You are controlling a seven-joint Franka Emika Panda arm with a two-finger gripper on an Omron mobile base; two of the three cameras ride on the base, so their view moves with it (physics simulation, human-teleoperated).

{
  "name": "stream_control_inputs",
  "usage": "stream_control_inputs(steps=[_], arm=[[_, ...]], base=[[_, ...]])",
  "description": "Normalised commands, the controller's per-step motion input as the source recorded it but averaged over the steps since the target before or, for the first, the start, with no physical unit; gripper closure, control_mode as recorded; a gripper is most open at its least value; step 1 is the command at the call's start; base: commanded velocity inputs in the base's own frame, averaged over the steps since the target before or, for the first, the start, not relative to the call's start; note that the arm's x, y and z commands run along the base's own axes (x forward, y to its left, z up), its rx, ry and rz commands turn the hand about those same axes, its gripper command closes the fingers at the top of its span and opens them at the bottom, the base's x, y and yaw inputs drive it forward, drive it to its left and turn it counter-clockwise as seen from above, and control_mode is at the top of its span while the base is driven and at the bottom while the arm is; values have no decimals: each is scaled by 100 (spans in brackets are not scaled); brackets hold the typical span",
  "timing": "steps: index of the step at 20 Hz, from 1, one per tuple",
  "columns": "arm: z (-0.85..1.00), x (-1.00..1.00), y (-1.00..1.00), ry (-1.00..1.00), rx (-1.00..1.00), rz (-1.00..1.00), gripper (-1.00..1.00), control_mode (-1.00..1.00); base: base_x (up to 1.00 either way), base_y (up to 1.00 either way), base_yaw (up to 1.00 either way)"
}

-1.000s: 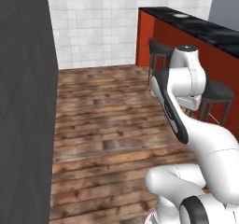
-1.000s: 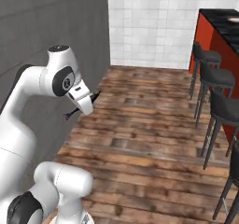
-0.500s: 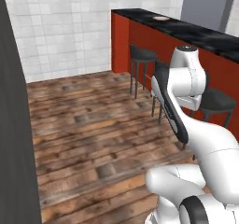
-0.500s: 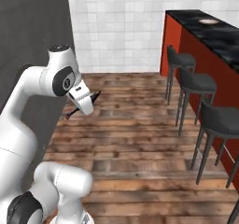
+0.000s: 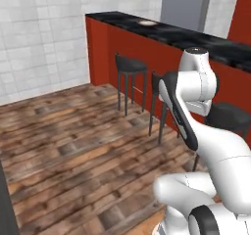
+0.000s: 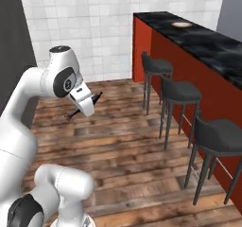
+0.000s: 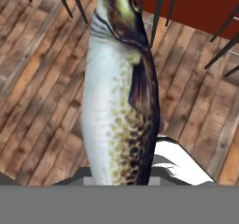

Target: Take the fish from the fridge and place it on the digital scale on the counter by the fridge. Wait a few seconds for a reading, then move it to the plate on the dining counter.

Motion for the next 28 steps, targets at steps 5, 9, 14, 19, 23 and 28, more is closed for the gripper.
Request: stream_control_inputs(steps=[5,9,14,19,23,28], arm=[[0,0,0,0,0,0,100,100],[0,0,0,0,0,0,100,100],[0,0,0,0,0,0,100,100],[0,0,0,0,0,0,100,100],[0,0,0,0,0,0,100,100],[0,0,0,0,0,0,100,100]], base=[[100,72,-38],[100,77,-37],[100,85,-37],[100,87,-36],[100,84,-36],[97,81,-37]])
